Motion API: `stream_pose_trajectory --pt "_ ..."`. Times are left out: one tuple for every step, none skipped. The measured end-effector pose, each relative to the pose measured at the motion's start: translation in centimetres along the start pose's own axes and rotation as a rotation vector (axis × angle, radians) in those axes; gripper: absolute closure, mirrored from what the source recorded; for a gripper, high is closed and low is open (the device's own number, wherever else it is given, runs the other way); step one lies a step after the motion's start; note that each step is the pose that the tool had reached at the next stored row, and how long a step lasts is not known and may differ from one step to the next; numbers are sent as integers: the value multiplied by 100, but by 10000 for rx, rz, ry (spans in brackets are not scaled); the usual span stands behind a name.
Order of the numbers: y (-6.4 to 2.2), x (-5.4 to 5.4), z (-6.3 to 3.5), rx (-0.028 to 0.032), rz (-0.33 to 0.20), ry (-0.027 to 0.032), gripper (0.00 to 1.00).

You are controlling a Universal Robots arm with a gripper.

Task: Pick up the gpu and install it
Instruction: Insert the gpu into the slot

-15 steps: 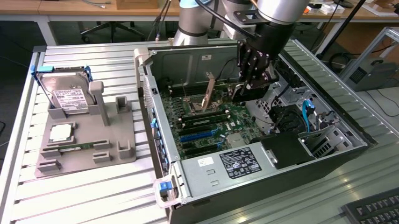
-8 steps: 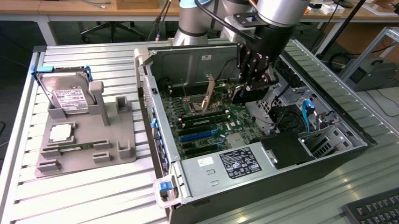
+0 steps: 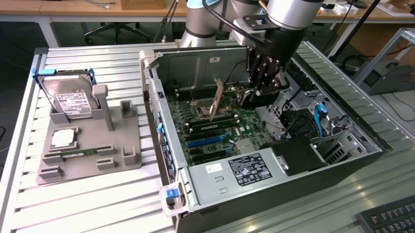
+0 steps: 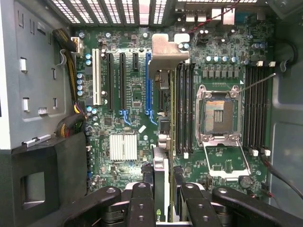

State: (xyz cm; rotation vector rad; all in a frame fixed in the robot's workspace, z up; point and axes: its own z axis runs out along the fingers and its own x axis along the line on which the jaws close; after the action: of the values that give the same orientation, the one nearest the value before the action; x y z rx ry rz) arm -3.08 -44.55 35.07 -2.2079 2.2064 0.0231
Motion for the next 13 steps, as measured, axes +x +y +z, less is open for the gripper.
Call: stream_pose_trajectory --pt "0 1 3 -1 -1 1 73" --pt "0 2 6 0 -1 0 73" --pt "0 4 9 0 -2 0 73" --pt "0 5 13 0 -3 0 73" --pt "0 6 15 0 -4 0 73" --pt "0 8 18 0 -5 0 73" --pt "0 9 21 -1 -6 1 73" --pt "0 10 25 0 -6 -1 73" --pt "0 12 28 0 -7 0 73" --pt "0 13 31 -1 -8 1 73" --pt "0 15 34 0 -9 0 73" --pt "0 16 37 -1 -10 1 73" --pt "0 18 40 -1 -11 0 73"
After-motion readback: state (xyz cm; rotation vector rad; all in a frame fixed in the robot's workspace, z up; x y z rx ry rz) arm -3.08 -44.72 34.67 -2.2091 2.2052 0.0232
